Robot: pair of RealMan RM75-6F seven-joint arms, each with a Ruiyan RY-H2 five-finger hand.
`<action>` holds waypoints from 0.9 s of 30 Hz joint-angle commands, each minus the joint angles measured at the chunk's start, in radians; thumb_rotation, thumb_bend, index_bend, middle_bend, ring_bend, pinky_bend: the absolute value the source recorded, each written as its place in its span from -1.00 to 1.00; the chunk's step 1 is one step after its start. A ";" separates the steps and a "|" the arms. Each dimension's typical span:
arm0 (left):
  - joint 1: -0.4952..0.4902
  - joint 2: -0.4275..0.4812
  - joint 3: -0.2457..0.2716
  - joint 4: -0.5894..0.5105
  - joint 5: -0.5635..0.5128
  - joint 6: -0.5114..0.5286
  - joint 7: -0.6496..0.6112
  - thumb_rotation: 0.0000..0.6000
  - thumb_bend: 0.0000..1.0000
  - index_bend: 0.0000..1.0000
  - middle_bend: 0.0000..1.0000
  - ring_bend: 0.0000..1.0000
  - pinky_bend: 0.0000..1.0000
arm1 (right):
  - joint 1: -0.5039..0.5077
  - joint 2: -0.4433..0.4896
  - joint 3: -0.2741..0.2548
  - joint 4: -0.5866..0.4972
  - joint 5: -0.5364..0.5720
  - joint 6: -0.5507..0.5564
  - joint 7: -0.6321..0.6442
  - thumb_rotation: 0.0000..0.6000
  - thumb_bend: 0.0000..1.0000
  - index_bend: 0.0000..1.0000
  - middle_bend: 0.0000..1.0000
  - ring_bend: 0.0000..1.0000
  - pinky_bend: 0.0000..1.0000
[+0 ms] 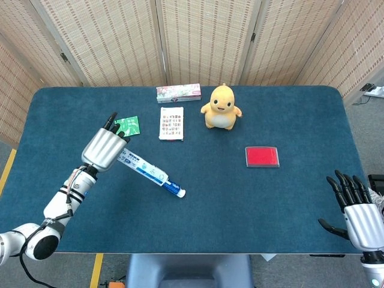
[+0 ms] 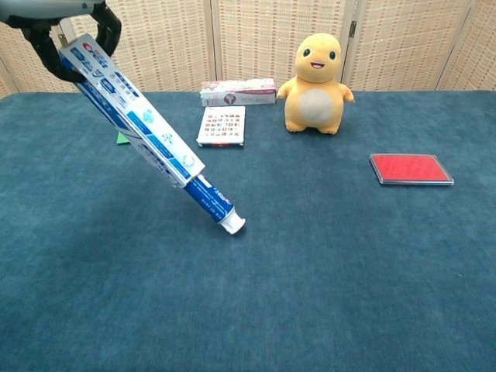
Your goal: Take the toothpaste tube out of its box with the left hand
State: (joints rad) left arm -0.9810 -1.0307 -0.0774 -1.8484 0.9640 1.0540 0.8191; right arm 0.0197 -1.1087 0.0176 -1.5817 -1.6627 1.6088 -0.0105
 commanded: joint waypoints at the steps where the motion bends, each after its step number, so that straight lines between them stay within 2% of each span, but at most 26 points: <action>1: 0.014 0.044 0.010 0.034 0.086 0.027 0.022 1.00 -0.26 0.04 -0.05 -0.50 -1.00 | 0.000 0.000 0.000 -0.001 0.000 0.000 -0.001 1.00 -0.79 -1.00 -1.00 -1.00 -1.00; 11: 0.052 0.143 -0.007 -0.022 0.167 0.082 0.057 1.00 -0.28 0.03 -0.05 -0.50 -1.00 | 0.001 -0.005 -0.003 -0.003 -0.003 -0.003 -0.014 1.00 -0.79 -1.00 -1.00 -1.00 -1.00; 19: 0.078 0.161 -0.039 -0.079 0.179 0.038 -0.092 1.00 -0.30 0.04 -0.05 -0.50 -1.00 | 0.002 -0.006 0.000 -0.004 0.001 -0.006 -0.017 1.00 -0.79 -1.00 -1.00 -1.00 -1.00; 23: 0.091 0.141 -0.073 -0.071 0.151 0.001 -0.258 1.00 -0.33 0.07 -0.05 -0.49 -1.00 | -0.001 -0.003 -0.003 -0.004 -0.006 0.003 -0.009 1.00 -0.79 -1.00 -1.00 -1.00 -1.00; 27: 0.112 0.093 -0.094 -0.012 0.122 -0.094 -0.510 1.00 -0.35 0.07 -0.05 -0.49 -1.00 | -0.013 0.001 -0.002 0.001 -0.011 0.030 0.010 1.00 -0.79 -1.00 -1.00 -1.00 -1.00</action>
State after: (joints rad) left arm -0.8911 -0.8961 -0.1428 -1.9060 1.1123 1.0437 0.5091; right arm 0.0096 -1.1090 0.0148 -1.5823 -1.6728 1.6357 -0.0039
